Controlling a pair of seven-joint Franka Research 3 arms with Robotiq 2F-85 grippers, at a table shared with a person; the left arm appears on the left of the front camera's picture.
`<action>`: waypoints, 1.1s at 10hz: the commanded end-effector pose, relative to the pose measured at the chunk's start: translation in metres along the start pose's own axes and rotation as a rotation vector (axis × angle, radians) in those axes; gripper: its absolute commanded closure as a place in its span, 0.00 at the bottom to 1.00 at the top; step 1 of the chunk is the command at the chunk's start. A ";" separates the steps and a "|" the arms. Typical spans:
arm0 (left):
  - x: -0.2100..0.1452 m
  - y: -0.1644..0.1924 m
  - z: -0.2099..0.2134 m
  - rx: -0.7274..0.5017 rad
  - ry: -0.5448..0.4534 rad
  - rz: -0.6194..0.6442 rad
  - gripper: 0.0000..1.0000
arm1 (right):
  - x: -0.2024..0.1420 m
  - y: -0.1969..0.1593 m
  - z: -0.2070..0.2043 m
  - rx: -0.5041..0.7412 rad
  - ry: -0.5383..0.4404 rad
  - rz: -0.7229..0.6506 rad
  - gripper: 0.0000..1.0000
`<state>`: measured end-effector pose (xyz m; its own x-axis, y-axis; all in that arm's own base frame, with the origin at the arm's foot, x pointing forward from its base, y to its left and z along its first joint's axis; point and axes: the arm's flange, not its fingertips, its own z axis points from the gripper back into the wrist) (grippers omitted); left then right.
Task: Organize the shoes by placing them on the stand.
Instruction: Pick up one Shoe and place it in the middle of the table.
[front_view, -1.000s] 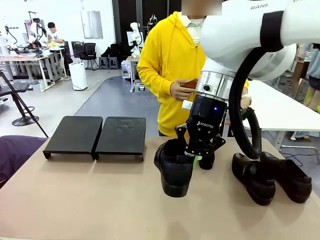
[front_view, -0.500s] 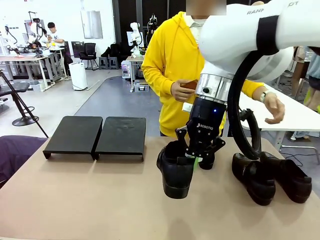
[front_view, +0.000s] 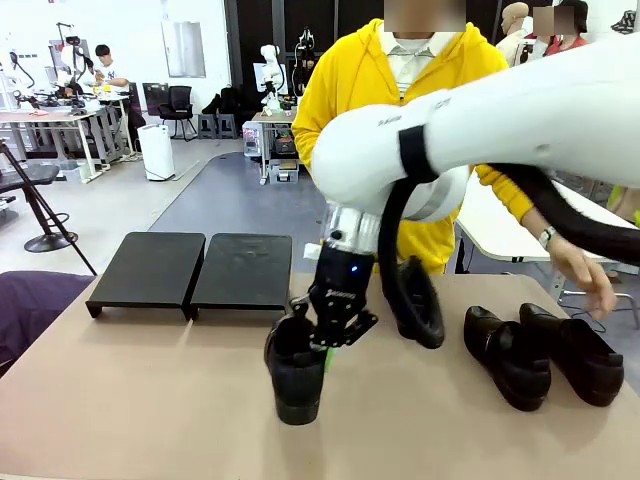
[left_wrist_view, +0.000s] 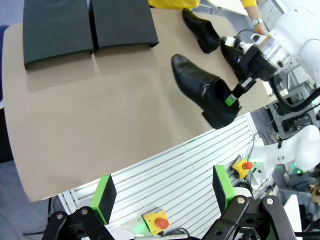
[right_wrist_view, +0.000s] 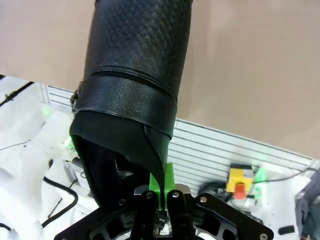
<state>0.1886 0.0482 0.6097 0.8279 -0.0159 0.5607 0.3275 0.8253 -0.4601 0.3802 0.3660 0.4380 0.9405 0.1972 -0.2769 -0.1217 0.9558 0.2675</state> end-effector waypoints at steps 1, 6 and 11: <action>0.001 0.001 0.001 -0.021 -0.003 -0.008 0.00 | 0.022 0.011 -0.004 0.010 0.009 0.003 1.00; 0.001 0.001 0.001 -0.021 -0.003 -0.008 0.00 | 0.060 0.018 -0.051 -0.024 0.081 -0.097 1.00; 0.001 0.001 0.001 -0.021 -0.003 -0.008 0.00 | 0.073 0.011 -0.069 -0.007 0.148 -0.129 0.49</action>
<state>0.1887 0.0482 0.6097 0.8279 -0.0159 0.5606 0.3275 0.8253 -0.4601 0.4199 0.3992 0.3535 0.8988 0.1081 -0.4248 -0.0162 0.9766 0.2144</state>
